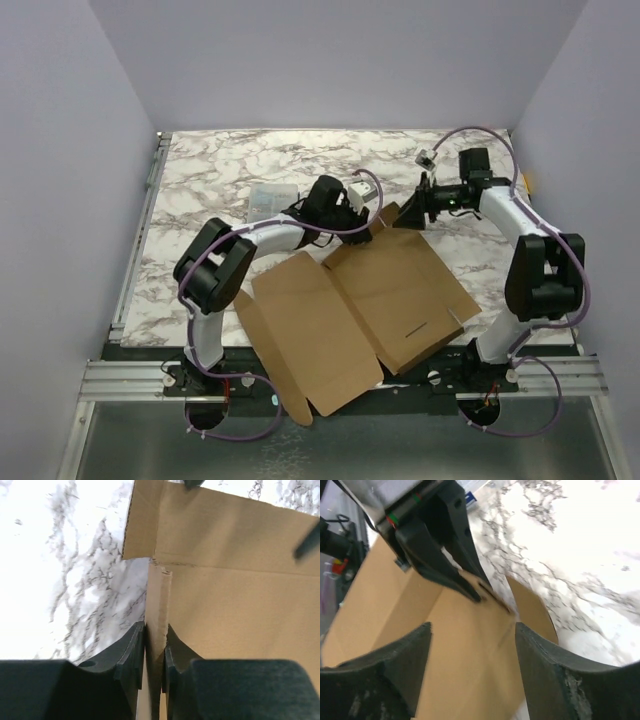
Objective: Fold the paper box
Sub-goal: Fold the paper box at the center of the board.
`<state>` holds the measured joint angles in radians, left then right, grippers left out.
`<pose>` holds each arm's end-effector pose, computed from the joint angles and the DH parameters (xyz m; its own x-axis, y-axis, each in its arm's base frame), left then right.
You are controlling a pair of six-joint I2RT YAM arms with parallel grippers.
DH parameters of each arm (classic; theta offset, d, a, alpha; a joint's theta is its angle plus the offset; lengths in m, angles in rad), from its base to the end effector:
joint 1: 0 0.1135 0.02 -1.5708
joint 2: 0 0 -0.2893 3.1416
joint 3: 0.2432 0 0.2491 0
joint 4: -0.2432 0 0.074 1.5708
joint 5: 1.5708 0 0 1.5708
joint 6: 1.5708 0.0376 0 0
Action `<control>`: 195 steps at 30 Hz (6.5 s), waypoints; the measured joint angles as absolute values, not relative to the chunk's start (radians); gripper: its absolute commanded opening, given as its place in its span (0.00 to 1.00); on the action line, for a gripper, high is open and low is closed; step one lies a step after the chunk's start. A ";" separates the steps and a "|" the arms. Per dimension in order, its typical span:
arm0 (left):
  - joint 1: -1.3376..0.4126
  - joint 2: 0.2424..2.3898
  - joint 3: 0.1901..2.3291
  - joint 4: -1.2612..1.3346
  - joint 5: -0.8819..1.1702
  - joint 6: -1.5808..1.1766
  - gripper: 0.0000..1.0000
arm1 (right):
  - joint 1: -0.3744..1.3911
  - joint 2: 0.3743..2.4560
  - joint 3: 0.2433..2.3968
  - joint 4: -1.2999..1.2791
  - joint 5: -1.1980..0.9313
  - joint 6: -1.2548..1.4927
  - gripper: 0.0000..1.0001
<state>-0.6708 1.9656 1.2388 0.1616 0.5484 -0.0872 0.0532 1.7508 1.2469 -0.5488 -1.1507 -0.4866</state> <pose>0.3336 -0.2897 0.2079 -0.4942 0.2973 -0.8170 0.8355 0.4223 -0.3517 0.3544 0.0532 0.2563 -0.5456 -0.2200 -0.8087 -0.8240 0.3172 0.4696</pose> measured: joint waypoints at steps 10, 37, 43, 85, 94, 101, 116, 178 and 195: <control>-0.669 1.752 1.169 0.186 0.506 0.060 0.23 | 0.001 1.510 1.158 -0.579 -0.999 -0.513 1.00; -0.588 1.647 1.163 0.545 0.461 -0.259 0.99 | 0.007 1.432 1.221 -0.629 -0.984 -0.431 0.00; -0.461 1.530 1.096 0.673 0.458 -0.603 0.97 | 0.007 1.405 1.317 -0.512 -0.808 -0.388 0.00; -0.930 1.814 1.428 0.591 -0.704 -0.867 0.76 | 0.243 1.351 1.321 -0.355 -0.292 -0.105 0.00; -0.915 1.822 1.422 0.623 -0.702 -0.884 0.71 | 0.250 1.348 1.321 -0.355 -0.288 -0.105 0.00; -0.902 1.851 1.422 0.627 -0.692 -0.891 0.70 | 0.257 1.348 1.321 -0.355 -0.288 -0.105 0.00; -0.883 1.874 1.423 0.637 -0.646 -0.902 0.70 | 0.265 1.348 1.321 -0.355 -0.277 -0.105 0.00; -0.837 1.816 1.361 0.650 -0.583 -1.136 0.00 | 0.307 1.348 1.299 -0.339 -0.190 -0.179 0.00; -0.828 1.758 1.293 0.586 -0.600 -1.154 0.00 | 0.317 1.348 1.285 -0.310 -0.086 -0.202 0.00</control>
